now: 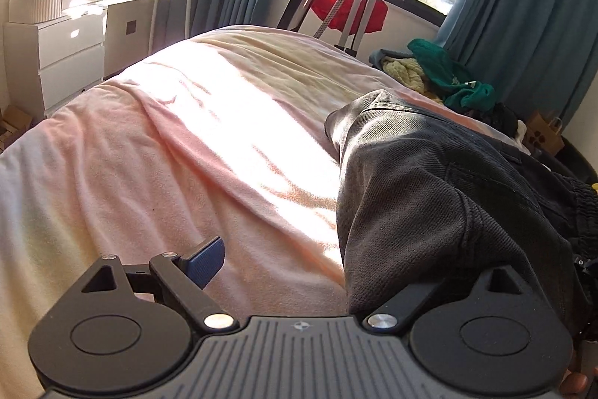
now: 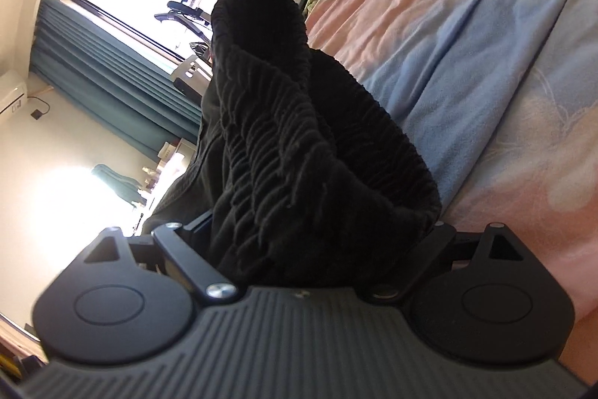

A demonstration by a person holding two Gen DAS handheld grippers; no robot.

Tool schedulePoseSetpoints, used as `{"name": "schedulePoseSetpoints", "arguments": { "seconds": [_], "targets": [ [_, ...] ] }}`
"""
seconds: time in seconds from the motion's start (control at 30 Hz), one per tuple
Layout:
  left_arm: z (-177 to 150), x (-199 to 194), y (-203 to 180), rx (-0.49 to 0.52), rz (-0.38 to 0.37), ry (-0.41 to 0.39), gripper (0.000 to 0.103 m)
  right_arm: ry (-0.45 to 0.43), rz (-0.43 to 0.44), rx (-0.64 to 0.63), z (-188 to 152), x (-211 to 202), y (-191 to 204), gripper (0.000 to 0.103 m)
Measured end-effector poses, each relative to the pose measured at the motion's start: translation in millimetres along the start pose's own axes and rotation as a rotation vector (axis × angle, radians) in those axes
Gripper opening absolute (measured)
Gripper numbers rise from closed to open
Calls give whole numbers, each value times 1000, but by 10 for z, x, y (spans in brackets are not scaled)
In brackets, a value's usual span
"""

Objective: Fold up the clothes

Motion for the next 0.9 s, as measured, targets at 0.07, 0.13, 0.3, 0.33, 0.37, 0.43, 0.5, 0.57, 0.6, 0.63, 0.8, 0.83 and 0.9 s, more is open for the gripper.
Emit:
{"name": "schedulePoseSetpoints", "arguments": {
  "seconds": [0.07,0.13,0.3,0.33,0.37,0.43,0.5,0.57,0.6,0.63,0.8,0.83,0.9],
  "targets": [
    [29,30,11,11,7,-8,93,5,17,7,8,22,-4,93],
    [36,41,23,9,7,-9,93,8,31,18,17,48,-9,94],
    [25,85,154,-66,20,4,93,21,119,64,57,21,115,95],
    [26,93,210,-95,25,9,93,15,152,60,72,-24,186,95],
    [30,109,275,-124,28,15,93,12,185,51,82,-79,256,96],
    [38,146,378,-172,29,29,93,16,224,41,95,-108,310,95],
    [46,165,434,-197,26,37,93,31,198,17,92,-74,293,95],
    [49,170,404,-167,41,31,95,53,107,0,74,-3,222,95],
    [51,167,379,-147,51,26,96,67,68,-14,62,36,186,95],
    [50,160,361,-137,54,21,97,73,36,-21,59,68,145,97],
    [44,139,329,-123,60,11,97,77,1,-4,46,157,74,103],
    [44,141,333,-122,59,10,97,84,-2,-19,55,182,95,103],
    [40,141,328,-120,60,8,98,99,-1,-44,97,206,113,103]
  ]
}}
Point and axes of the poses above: each gripper's, at about its wrist camera, not at the fingertips, and x roughly the way its jaws point, y to its left, z to its top, the point moved 1 cm from there along x, roughly the way its jaws point, and after that the axes turned 4 degrees about -z, right-handed, at the moved point
